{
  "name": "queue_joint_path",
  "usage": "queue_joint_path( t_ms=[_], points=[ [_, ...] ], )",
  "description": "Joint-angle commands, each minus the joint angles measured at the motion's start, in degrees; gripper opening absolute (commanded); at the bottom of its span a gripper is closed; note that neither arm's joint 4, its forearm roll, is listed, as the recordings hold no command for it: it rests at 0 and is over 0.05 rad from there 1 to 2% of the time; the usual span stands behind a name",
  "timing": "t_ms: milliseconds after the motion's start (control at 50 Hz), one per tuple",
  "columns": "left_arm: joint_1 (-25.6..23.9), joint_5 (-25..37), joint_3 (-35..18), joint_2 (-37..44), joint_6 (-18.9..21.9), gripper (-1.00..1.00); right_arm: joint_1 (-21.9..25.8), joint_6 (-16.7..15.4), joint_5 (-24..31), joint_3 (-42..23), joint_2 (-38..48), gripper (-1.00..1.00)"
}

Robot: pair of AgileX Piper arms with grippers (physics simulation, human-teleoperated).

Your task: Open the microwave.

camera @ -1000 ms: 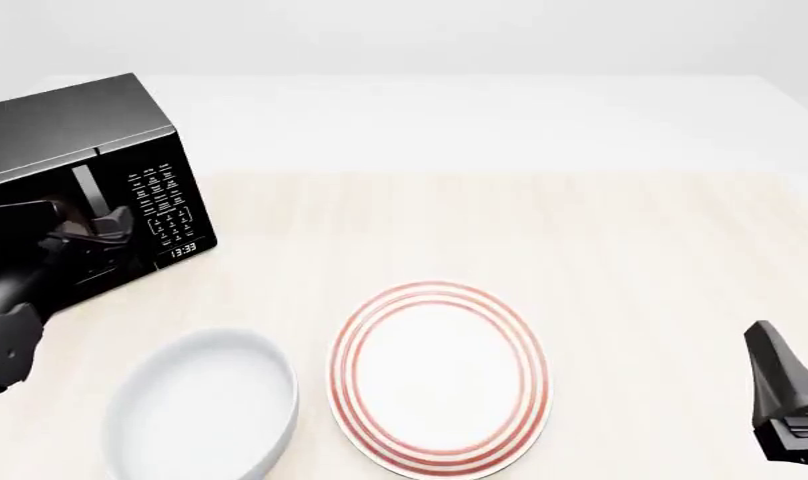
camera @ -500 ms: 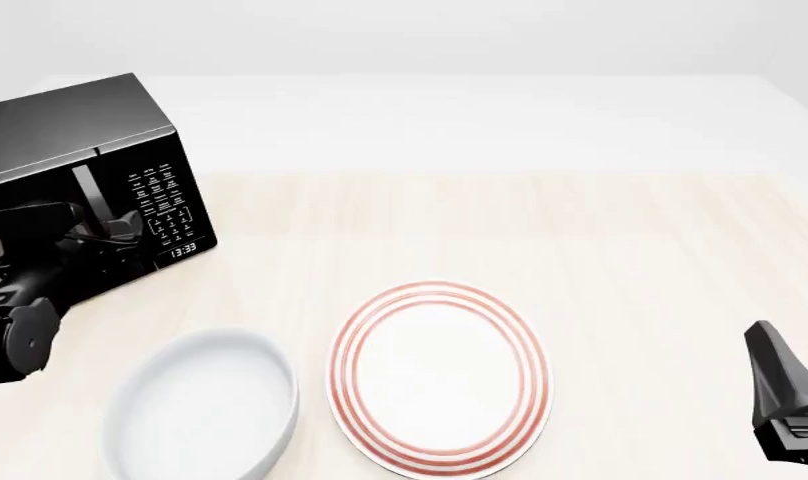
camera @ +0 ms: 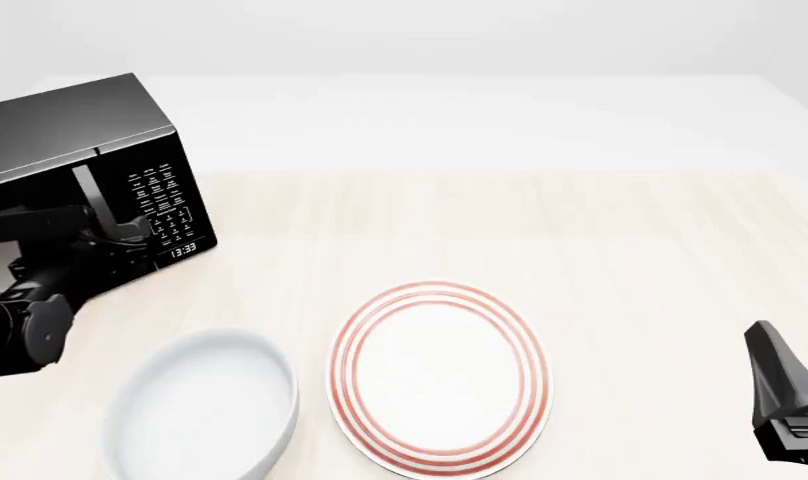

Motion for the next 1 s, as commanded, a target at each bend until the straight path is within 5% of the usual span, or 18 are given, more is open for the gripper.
queue_joint_path(
  t_ms=[20,680,700,1000],
  points=[
    [0.1,0.1,-1.3,2.1,-0.5,1.00,0.0,0.0,0.0,0.0,0.0,1.00],
    [-0.2,1.1,-4.3,6.2,-1.3,1.00,0.0,0.0,0.0,0.0,0.0,1.00],
    [-0.2,1.1,-4.4,6.2,-1.2,-1.00,0.0,0.0,0.0,0.0,0.0,1.00],
    [1.5,0.9,-3.5,4.8,-0.7,-1.00,0.0,0.0,0.0,0.0,0.0,1.00]
  ],
)
